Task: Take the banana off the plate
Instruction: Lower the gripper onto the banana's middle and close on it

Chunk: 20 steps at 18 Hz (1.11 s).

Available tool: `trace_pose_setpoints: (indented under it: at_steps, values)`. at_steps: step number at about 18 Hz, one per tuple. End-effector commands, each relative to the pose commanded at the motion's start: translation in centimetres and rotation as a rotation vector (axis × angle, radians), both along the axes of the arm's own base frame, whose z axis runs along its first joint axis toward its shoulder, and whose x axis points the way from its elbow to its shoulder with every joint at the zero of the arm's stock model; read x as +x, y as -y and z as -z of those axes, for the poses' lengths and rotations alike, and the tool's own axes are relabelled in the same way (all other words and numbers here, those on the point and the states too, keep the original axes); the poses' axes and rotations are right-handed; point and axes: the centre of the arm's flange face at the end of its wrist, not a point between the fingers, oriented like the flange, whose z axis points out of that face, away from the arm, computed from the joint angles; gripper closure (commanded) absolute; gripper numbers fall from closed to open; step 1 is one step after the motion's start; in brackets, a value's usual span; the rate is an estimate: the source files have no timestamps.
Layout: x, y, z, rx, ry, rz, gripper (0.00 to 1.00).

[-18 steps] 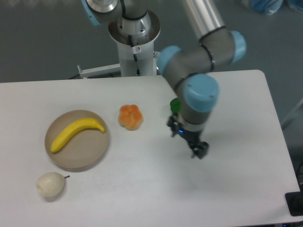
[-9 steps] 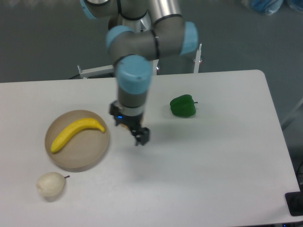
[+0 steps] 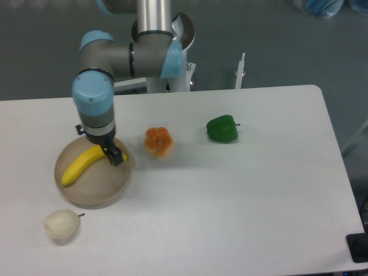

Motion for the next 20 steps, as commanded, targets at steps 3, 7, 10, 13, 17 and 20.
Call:
trace_pose_setpoints:
  at_steps: [3, 7, 10, 13, 17, 20]
  values:
    - [1.6, -0.9, 1.1, 0.042, -0.016, -0.007, 0.0]
    - [2.5, -0.6, 1.9, 0.024, -0.02, -0.046, 0.0]
    - [2.9, -0.3, 2.5, 0.013, -0.019, -0.044, 0.0]
    - [3.4, -0.2, 3.4, 0.019, -0.02, -0.037, 0.0]
    - [3.4, -0.4, 3.8, 0.023, -0.022, -0.035, 0.19]
    - [3.3, -0.3, 3.4, 0.029, -0.023, -0.038, 0.74]
